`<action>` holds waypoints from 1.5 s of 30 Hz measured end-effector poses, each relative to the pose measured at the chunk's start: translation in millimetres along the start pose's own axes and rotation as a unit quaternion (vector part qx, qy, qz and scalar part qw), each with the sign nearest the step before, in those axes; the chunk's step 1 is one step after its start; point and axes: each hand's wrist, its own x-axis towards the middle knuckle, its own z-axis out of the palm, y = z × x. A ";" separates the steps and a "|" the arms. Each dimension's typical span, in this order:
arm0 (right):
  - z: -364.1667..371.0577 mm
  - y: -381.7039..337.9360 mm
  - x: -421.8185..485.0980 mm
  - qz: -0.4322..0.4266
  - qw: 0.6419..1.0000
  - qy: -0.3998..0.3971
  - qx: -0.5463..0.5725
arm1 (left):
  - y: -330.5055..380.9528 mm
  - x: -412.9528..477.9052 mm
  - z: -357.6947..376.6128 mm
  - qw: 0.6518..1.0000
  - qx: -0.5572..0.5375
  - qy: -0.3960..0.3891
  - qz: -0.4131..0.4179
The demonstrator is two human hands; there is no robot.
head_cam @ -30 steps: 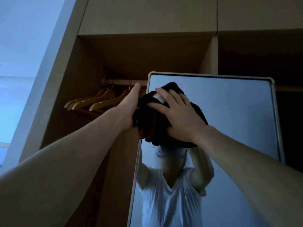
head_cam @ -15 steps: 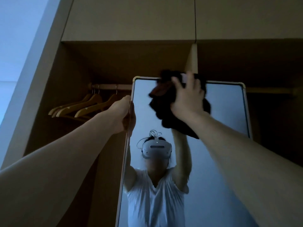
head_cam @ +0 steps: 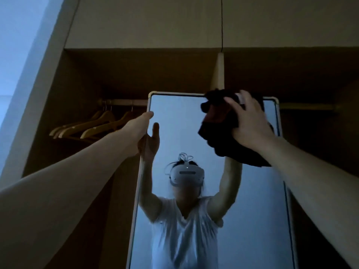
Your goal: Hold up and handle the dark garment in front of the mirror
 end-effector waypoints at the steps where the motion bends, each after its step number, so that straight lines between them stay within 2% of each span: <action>1: -6.0 15.9 -7.9 0.021 1.000 -0.005 0.001 | -2.3 10.5 4.3 0.996 0.058 0.048 0.052; 2: -10.9 26.9 -14.8 0.032 0.999 -0.015 -0.001 | -1.5 13.9 9.7 0.978 0.141 0.101 0.113; 3: -15.5 35.7 -20.9 0.035 0.999 -0.026 -0.006 | 2.9 13.7 17.4 0.947 0.226 0.130 0.189; 4: -18.4 40.7 -23.9 0.032 0.999 -0.036 -0.011 | 11.4 -2.7 29.6 0.919 0.272 0.128 0.256; 7: -21.0 38.5 -26.8 0.037 0.997 -0.063 -0.014 | 36.0 -54.8 76.4 0.840 0.315 -0.012 0.442; 9: -16.1 35.9 -33.9 0.027 0.998 -0.064 -0.005 | 30.3 -82.3 115.6 0.750 0.379 -0.115 0.530; 11: -5.7 36.1 -50.2 -0.060 0.997 -0.044 -0.037 | 11.4 -95.5 140.4 0.663 0.501 -0.185 0.524; 13: 4.0 40.6 -69.1 -0.121 0.992 -0.034 -0.026 | -9.4 -100.7 151.5 0.624 0.571 -0.186 0.499; 15: 6.1 45.5 -86.2 -0.120 0.992 -0.035 0.031 | -23.7 -106.6 157.7 0.618 0.574 -0.168 0.510; 18: 6.3 50.5 -108.0 -0.113 0.985 -0.008 0.130 | -41.4 -110.2 162.3 0.638 0.564 -0.142 0.505; 20: 11.2 55.3 -122.7 -0.084 0.979 0.023 0.184 | -51.6 -108.9 163.1 0.646 0.566 -0.145 0.492; 22: 19.7 59.5 -130.2 -0.045 0.976 0.037 0.210 | -54.6 -101.2 161.7 0.640 0.569 -0.146 0.495; 24: 18.7 62.7 -116.1 -0.037 0.975 0.044 0.213 | -41.7 -87.3 165.5 0.626 0.570 -0.137 0.514; 27: -4.5 70.0 -60.1 -0.017 0.967 0.054 0.249 | 0.3 -65.2 180.4 0.657 0.554 -0.104 0.501; 29: -18.3 76.9 -25.3 -0.023 0.978 0.050 0.202 | 21.3 -53.9 190.1 0.674 0.539 -0.083 0.498; 32: -11.2 81.1 -12.1 -0.020 0.991 0.062 0.120 | 25.2 -49.6 195.9 0.673 0.535 -0.071 0.507; 34: 1.4 77.0 -34.4 -0.013 0.992 0.083 0.097 | 9.4 -56.4 190.6 0.666 0.535 -0.085 0.514; 39: 17.4 69.0 -135.5 -0.052 0.998 -0.022 0.039 | -64.8 -84.5 153.0 0.596 0.531 -0.142 0.586; 41: 13.2 72.1 -145.8 -0.062 0.996 -0.055 0.028 | -71.6 -84.8 151.2 0.582 0.535 -0.147 0.594; 43: 5.5 79.0 -119.2 -0.054 0.997 -0.057 0.021 | -51.8 -72.3 162.1 0.594 0.536 -0.133 0.584; 45: -4.7 84.5 -74.9 -0.044 0.998 -0.036 0.022 | -17.6 -54.8 178.6 0.622 0.537 -0.120 0.557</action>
